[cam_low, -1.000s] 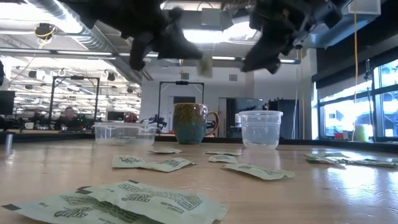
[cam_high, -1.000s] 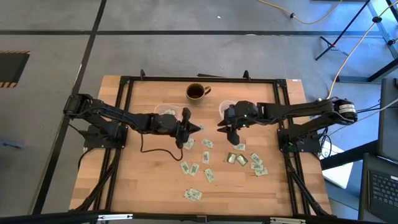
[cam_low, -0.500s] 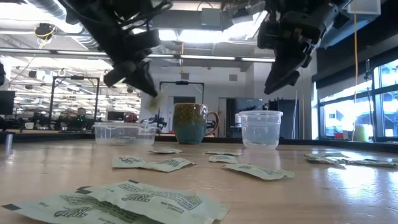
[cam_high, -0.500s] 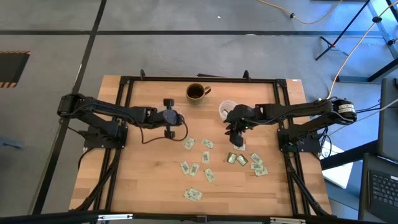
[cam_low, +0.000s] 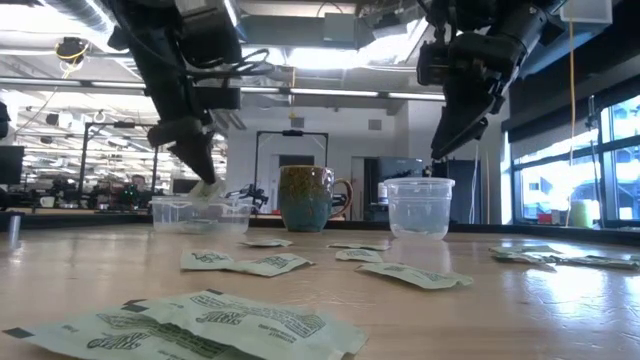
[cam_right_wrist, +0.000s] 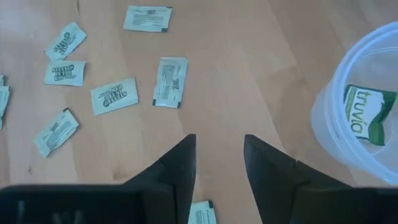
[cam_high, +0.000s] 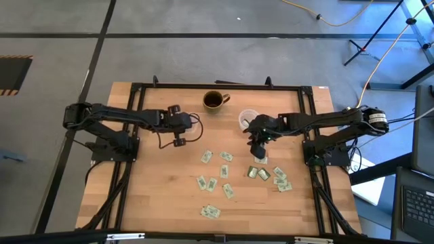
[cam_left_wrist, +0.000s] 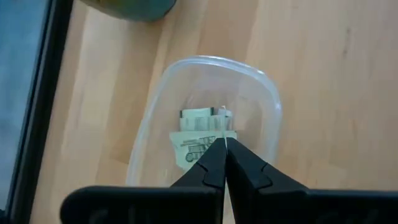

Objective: Pick and place Stevia / Truvia into bins
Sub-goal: Put the light green stevia packet into the left transparent container

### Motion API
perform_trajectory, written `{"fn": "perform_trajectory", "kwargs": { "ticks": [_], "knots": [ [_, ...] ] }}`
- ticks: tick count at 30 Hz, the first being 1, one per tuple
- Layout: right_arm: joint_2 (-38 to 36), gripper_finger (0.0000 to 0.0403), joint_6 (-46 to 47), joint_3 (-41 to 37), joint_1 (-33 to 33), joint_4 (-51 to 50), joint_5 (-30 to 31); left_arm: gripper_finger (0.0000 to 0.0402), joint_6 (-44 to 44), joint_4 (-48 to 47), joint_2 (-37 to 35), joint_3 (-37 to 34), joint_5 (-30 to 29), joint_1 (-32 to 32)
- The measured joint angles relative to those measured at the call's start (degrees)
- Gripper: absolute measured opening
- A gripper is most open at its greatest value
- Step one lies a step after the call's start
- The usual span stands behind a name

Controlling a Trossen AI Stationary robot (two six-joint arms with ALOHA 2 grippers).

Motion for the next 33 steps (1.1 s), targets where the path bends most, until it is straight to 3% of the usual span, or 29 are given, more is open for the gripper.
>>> {"fn": "perform_trajectory", "kwargs": {
  "ticks": [10, 15, 19, 24, 29, 33],
  "knots": [
    [0.00, 0.0137, -2.55, 0.00, -0.28, -1.34, 0.71, 0.0055, 0.17, 0.62, -0.08, 0.00, -0.03, 1.13],
    [0.00, 0.0137, -3.34, 0.00, -0.90, -1.29, 0.73, 0.0077, 1.08, 7.28, -1.05, 0.00, -0.03, 0.77],
    [0.00, 0.0137, -3.17, 0.00, -1.27, -1.22, 0.73, 0.0081, 4.66, 13.99, -0.98, 0.02, 5.06, 0.38],
    [0.00, 0.0137, -3.26, 0.00, -1.27, -1.25, 0.73, 0.0079, 5.09, 13.02, -0.90, 0.02, 7.70, -0.41],
    [0.00, 0.0137, -3.28, 0.00, -1.27, -1.06, 0.73, 0.0076, 9.38, 12.93, -0.01, -0.37, 21.18, -2.23],
    [0.00, 0.0137, -3.28, 0.00, -1.27, -0.31, 0.73, 0.0079, 9.20, 15.61, 3.42, -0.37, 20.84, -4.31]
  ]
}}
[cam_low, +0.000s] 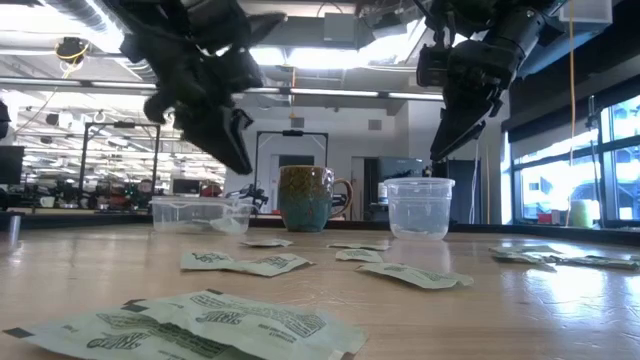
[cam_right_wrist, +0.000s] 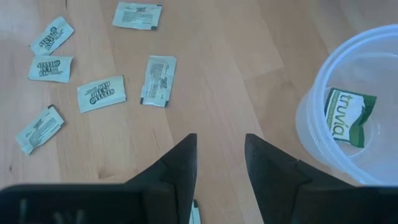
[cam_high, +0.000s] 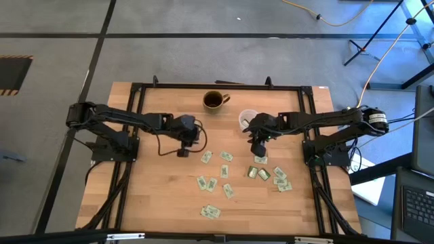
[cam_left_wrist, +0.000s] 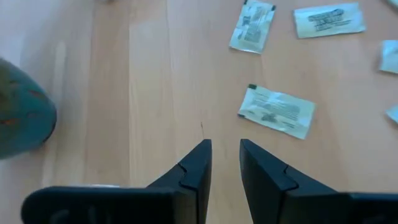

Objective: Pick and place Stevia / Truvia into bins
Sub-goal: Put the light green stevia packet into the left transparent container

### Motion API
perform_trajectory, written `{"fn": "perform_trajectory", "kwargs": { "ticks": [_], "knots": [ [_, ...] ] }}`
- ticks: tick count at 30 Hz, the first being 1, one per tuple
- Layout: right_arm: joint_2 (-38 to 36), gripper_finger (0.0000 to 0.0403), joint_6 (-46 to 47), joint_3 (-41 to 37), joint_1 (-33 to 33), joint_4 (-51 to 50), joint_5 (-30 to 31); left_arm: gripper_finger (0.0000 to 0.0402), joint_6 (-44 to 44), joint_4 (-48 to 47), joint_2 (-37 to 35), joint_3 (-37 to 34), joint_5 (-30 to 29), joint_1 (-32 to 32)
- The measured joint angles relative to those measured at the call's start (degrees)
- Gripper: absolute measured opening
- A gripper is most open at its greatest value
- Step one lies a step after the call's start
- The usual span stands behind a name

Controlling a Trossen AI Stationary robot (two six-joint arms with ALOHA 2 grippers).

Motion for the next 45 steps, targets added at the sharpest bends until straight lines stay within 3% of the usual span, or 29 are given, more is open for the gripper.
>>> {"fn": "perform_trajectory", "kwargs": {
  "ticks": [10, 25, 45],
  "knots": [
    [0.00, 0.0137, 0.00, 0.00, 0.00, 0.23, -0.02, 0.0076, 8.10, 8.23, 8.47, 0.00, 1.67, -7.03],
    [0.00, 0.0137, 0.07, 0.00, 0.00, 0.50, -0.02, 0.0064, 4.47, 14.07, 17.52, -0.02, 1.56, -9.52],
    [0.00, 0.0137, 0.20, 0.00, 0.00, 0.56, -0.02, 0.0003, 2.97, 11.15, 17.37, 0.28, 3.18, -8.16]
  ]
}}
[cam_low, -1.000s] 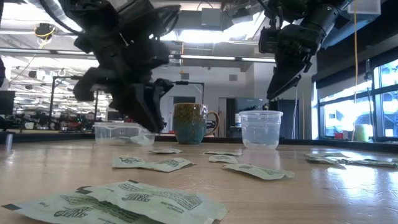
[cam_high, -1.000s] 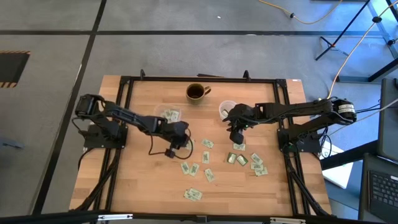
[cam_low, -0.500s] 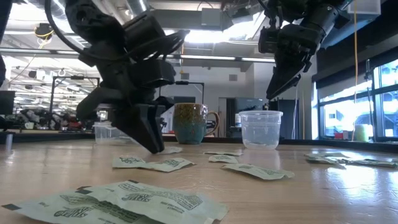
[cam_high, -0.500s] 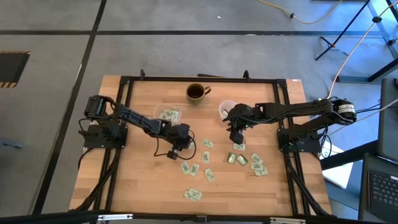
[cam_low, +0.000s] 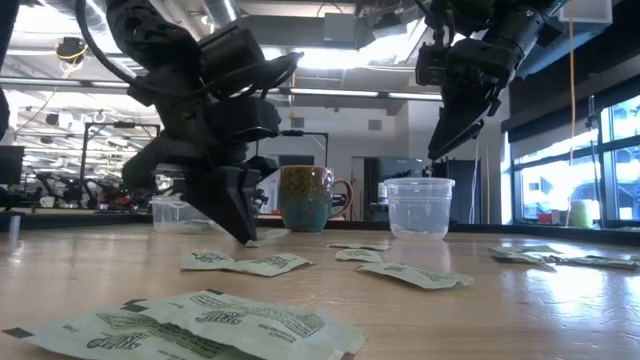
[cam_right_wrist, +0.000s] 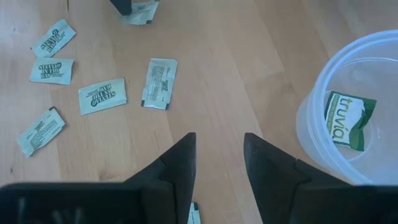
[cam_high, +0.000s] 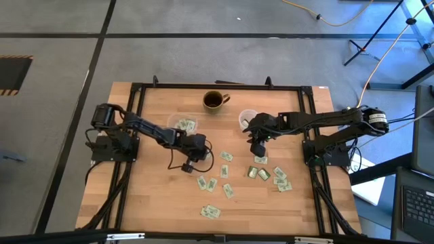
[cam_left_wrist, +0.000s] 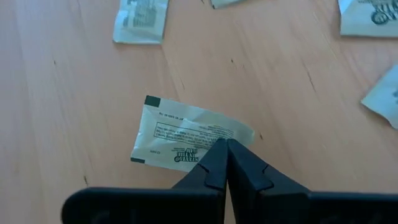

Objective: Pick and place Stevia / Truvia into bins
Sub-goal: Put the light green stevia packet into the left transparent container

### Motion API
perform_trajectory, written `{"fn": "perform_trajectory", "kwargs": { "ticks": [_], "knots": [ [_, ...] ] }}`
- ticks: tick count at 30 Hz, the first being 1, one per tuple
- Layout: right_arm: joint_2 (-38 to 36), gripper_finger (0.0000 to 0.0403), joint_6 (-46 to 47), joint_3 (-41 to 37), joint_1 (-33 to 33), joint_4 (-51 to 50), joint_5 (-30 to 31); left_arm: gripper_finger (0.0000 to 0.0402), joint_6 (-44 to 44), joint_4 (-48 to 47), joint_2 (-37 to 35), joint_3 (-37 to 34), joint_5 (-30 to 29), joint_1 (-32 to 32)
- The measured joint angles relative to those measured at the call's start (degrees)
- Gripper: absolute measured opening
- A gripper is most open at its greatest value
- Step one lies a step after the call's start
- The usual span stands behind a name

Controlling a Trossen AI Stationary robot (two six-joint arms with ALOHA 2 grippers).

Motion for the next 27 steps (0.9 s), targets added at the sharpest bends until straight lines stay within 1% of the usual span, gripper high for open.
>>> {"fn": "perform_trajectory", "kwargs": {
  "ticks": [5, 11, 13, 17, 21, 24, 27],
  "knots": [
    [0.02, 0.0137, 0.01, 0.00, 0.00, -0.23, 0.00, 0.0001, 0.01, -4.91, -4.07, 1.24, 0.13, 0.00],
    [0.02, 0.0137, -0.04, 0.00, 0.00, -0.20, 0.00, 0.0002, 0.94, -10.06, -12.93, 1.38, -0.62, 0.00],
    [0.02, 0.0137, -0.02, 0.00, 0.00, -0.37, 0.00, 0.0001, 0.85, -13.58, -16.40, 1.45, -4.46, 0.00],
    [0.02, 0.0137, -0.07, 0.02, 0.00, -0.40, 0.00, 0.0002, -2.56, -19.79, -21.51, 1.45, -14.10, 0.64],
    [0.02, 0.0137, -0.10, 0.02, 0.02, -0.22, -0.01, 0.0001, -7.95, -23.91, -22.90, 1.45, -20.19, 3.35],
    [0.02, 0.0137, -0.13, 0.02, 0.00, 0.01, 0.00, 0.0002, -11.17, -26.18, -21.97, 1.45, -22.40, 6.23],
    [0.02, 0.0137, -0.04, 0.02, 0.00, 0.01, 0.00, 0.0001, -12.04, -27.12, -20.02, 1.40, -21.82, 8.82]
  ]
}}
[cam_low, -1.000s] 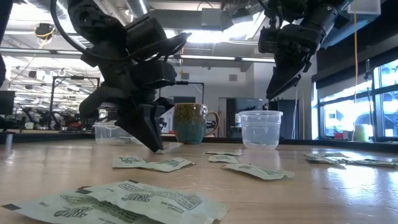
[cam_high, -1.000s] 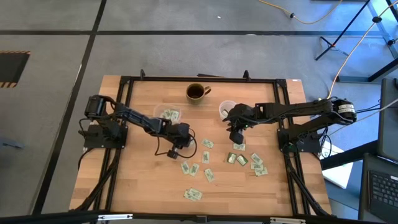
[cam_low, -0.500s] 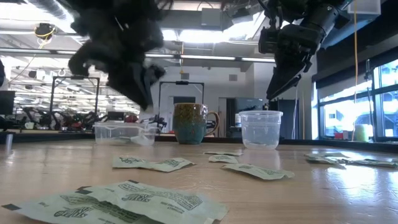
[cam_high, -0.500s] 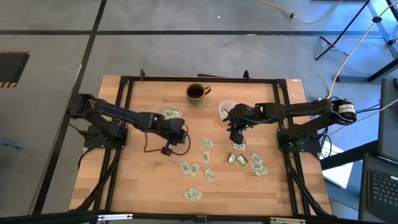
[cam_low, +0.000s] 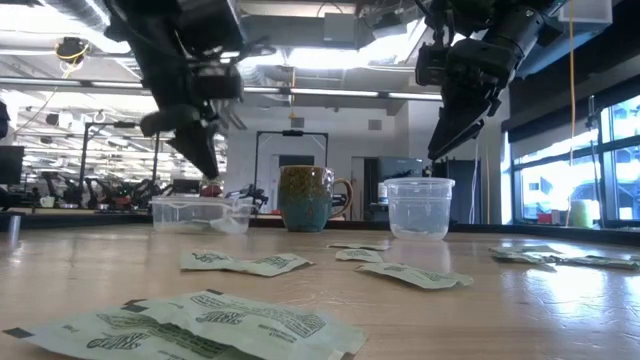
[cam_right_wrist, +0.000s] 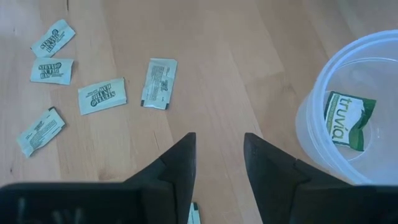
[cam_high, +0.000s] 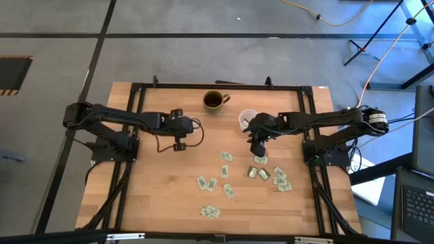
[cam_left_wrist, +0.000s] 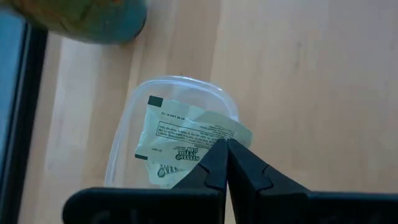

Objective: Pick and place Stevia / Truvia into bins
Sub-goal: Put the light green stevia packet into the left transparent container

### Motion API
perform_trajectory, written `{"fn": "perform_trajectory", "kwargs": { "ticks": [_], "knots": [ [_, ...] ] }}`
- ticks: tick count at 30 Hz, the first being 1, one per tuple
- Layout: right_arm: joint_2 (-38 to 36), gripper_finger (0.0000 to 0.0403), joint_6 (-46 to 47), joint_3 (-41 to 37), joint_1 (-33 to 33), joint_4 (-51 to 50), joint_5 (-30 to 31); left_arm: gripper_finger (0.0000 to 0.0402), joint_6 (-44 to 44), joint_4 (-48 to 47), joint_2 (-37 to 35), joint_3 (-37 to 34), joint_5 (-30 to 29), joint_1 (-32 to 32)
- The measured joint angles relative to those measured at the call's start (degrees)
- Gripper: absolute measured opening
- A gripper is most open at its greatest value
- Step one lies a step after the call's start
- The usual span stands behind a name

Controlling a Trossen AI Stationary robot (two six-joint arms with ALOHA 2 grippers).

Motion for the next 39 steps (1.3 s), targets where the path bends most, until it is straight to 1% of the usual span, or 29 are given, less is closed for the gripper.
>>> {"fn": "perform_trajectory", "kwargs": {
  "ticks": [9, 16, 19, 26, 29, 32, 36, 39],
  "knots": [
    [0.00, 0.0137, 0.01, 0.00, 0.00, 0.17, 0.00, 0.0002, 1.65, 0.83, 6.52, 0.00, 1.31, 6.09],
    [0.00, 0.0137, 0.04, 0.00, 0.00, 0.16, 0.00, 0.0005, 2.05, 1.03, 8.93, 0.00, 3.47, 7.69],
    [0.00, 0.0137, 0.04, 0.00, 0.01, 0.16, 0.00, 0.0019, 2.05, 1.21, 8.52, 0.01, 3.47, 7.66],
    [0.00, 0.0137, 0.15, 0.00, 0.01, 0.16, 0.00, 0.0068, 2.05, 1.69, 5.65, 0.04, 3.38, 7.62],
    [0.00, 0.0137, 0.13, 0.00, 0.00, 0.16, 0.00, 0.0078, 2.99, 5.80, 4.20, 0.04, 4.43, 7.03],
    [0.00, 0.0137, 0.11, 0.00, 0.02, 0.19, 0.00, 0.0078, 5.40, 13.59, 3.73, 0.04, 8.65, 6.27],
    [0.00, 0.0137, 0.11, 0.00, 0.01, 0.19, 0.00, 0.0070, 7.93, 22.60, 4.72, 0.11, 18.49, 5.19],
    [0.00, 0.0137, 0.11, 0.00, 0.00, 0.20, 0.00, 0.0066, 9.13, 27.23, 6.52, 0.11, 21.93, 4.10]
  ]
}}
